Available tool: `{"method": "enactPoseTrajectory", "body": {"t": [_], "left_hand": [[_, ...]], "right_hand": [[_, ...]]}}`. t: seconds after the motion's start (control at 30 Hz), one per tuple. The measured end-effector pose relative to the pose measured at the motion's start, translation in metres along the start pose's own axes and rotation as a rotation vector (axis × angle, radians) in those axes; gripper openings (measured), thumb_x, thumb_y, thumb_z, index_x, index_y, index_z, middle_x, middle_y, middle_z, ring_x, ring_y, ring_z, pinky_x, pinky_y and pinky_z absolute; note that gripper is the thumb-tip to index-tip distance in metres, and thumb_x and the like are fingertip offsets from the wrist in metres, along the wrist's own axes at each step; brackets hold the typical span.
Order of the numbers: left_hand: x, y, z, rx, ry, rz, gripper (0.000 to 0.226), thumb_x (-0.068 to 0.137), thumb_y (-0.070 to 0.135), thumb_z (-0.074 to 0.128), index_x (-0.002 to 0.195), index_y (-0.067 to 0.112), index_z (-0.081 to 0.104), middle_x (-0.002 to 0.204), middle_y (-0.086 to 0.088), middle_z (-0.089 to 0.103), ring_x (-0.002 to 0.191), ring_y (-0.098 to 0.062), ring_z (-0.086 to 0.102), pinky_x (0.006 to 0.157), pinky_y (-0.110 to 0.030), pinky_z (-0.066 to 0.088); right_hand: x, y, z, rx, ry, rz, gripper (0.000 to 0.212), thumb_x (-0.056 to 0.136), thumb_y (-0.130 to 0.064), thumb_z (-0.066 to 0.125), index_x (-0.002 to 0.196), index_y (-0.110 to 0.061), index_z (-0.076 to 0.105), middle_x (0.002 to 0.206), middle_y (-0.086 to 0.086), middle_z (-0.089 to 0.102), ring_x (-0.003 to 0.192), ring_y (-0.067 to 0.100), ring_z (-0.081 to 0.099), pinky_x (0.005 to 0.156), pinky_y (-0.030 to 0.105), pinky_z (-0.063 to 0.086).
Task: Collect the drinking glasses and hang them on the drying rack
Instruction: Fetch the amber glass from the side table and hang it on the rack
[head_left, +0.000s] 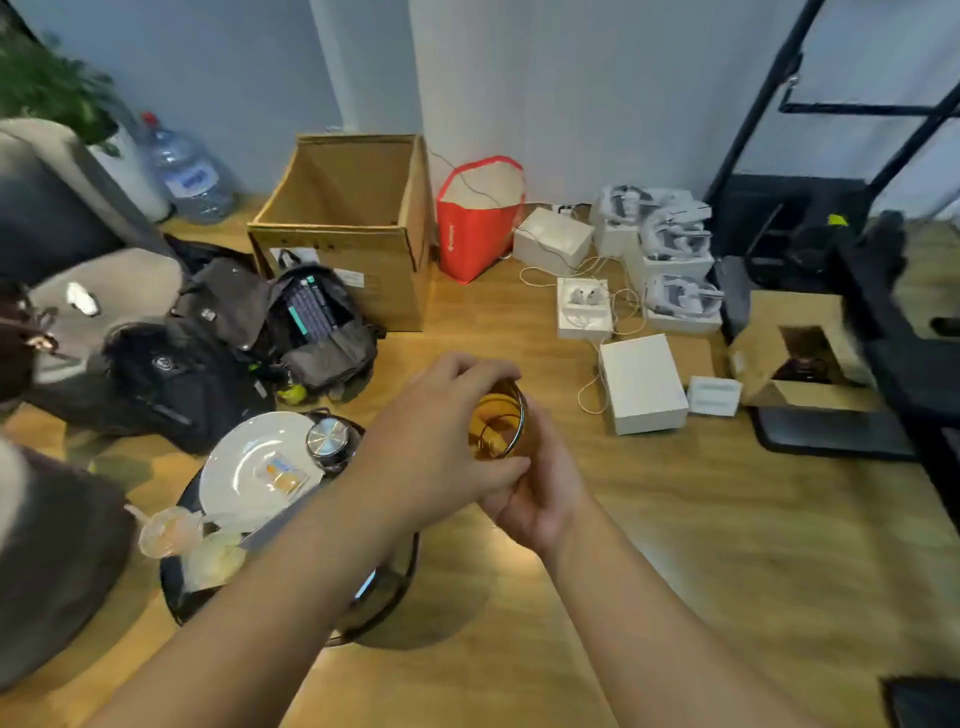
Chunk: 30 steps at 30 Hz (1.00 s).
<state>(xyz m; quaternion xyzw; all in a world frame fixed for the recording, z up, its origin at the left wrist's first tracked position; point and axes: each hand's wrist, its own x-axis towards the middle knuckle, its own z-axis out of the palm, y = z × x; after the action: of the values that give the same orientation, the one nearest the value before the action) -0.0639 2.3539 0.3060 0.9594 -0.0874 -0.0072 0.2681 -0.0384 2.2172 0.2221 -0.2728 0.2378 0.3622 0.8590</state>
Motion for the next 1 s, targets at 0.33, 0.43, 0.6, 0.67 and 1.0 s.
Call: {"method": "enactPoseTrajectory", "body": {"t": [0.33,0.43,0.6,0.67,1.0], "left_hand": [[0.032,0.318,-0.041,0.022,-0.104,0.414,0.077,0.079,0.081,0.058,0.146,0.047,0.044,0.144,0.013,0.052,0.126,-0.01,0.052,0.099,-0.033,0.05],[0.024,0.415,-0.021,-0.047,-0.079,0.474,0.064,0.09,0.077,0.045,0.144,0.044,0.05,0.142,0.012,0.057,0.122,-0.011,0.054,0.086,-0.027,0.046],[0.006,0.561,0.04,-0.297,-0.125,0.448,0.054,0.1,0.067,0.028,0.128,0.037,0.062,0.118,0.013,0.067,0.112,-0.014,0.062,0.093,-0.039,0.052],[0.001,0.612,0.074,-0.388,-0.169,0.429,0.059,0.101,0.069,0.026,0.124,0.033,0.067,0.114,0.012,0.07,0.11,-0.014,0.065,0.1,-0.048,0.053],[-0.019,0.879,0.241,-0.373,-0.376,0.607,0.05,0.104,0.065,0.032,0.118,0.035,0.07,0.115,0.011,0.073,0.115,-0.016,0.066,0.106,-0.049,0.048]], "right_hand": [[-0.284,-0.165,-0.031,0.148,0.087,-0.435,0.053,0.1,-0.044,0.068,0.139,-0.007,0.064,0.138,0.024,0.069,0.127,0.039,0.067,0.099,0.047,0.06],[-0.379,-0.194,-0.073,0.172,0.195,-0.56,0.054,0.095,-0.047,0.074,0.132,-0.009,0.065,0.122,0.028,0.076,0.113,0.043,0.074,0.102,0.052,0.058],[-0.548,-0.229,-0.166,0.155,0.391,-0.748,0.043,0.099,-0.052,0.065,0.125,-0.017,0.066,0.123,0.023,0.072,0.11,0.042,0.072,0.087,0.051,0.065],[-0.613,-0.238,-0.208,0.188,0.442,-0.799,0.04,0.099,-0.051,0.065,0.122,-0.018,0.064,0.122,0.022,0.072,0.107,0.041,0.073,0.083,0.05,0.066],[-0.866,-0.291,-0.402,0.409,0.627,-1.046,0.048,0.094,-0.046,0.073,0.13,-0.014,0.069,0.108,0.021,0.081,0.087,0.038,0.081,0.068,0.047,0.066]]}}
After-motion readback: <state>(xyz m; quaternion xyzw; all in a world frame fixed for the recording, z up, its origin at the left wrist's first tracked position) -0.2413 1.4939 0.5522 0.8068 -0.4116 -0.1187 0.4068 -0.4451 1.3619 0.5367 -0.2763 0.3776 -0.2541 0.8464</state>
